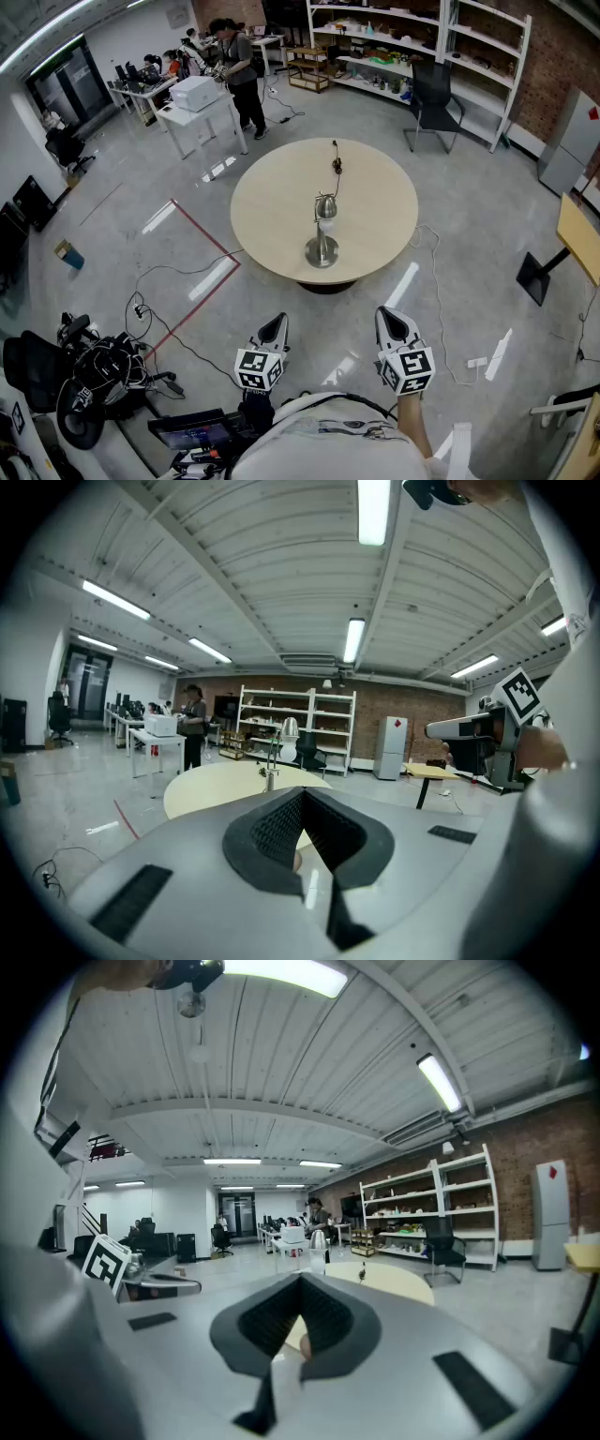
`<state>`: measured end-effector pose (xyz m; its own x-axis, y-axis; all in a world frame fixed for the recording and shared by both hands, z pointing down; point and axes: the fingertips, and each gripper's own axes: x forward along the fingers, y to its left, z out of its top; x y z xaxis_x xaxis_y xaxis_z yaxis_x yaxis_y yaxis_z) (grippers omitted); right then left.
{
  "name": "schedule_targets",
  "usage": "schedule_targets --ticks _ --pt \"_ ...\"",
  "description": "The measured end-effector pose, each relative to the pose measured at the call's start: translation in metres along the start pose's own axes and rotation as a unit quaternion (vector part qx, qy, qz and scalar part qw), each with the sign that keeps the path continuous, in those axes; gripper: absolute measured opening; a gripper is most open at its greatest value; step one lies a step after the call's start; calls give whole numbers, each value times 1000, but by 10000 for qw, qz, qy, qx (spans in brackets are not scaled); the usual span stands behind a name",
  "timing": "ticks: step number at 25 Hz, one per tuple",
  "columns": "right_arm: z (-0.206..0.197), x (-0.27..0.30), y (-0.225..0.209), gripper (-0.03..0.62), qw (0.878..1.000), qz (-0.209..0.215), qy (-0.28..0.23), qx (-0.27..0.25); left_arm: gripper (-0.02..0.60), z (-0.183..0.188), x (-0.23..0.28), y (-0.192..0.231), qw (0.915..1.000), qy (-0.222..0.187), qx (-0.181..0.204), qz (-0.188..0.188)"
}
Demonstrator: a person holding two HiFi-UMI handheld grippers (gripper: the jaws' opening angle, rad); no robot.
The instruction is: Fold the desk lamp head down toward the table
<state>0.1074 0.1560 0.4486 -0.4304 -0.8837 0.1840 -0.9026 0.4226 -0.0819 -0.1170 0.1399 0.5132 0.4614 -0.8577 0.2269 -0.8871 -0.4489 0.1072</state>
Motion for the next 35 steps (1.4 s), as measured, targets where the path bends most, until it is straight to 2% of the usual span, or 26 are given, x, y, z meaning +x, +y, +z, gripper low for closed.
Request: schedule_targets --ticks 14,21,27,35 --pt "-11 -9 -13 3 9998 131 72 88 2 -8 7 -20 10000 92 -14 27" --pt "-18 -29 -23 3 9995 266 139 70 2 -16 7 -50 9999 151 -23 10" --pt "-42 -39 -27 3 9980 394 452 208 2 -38 6 -76 9991 404 -86 -29" --pt "-57 -13 -15 3 9950 657 675 334 2 -46 22 -66 9983 562 -109 -62"
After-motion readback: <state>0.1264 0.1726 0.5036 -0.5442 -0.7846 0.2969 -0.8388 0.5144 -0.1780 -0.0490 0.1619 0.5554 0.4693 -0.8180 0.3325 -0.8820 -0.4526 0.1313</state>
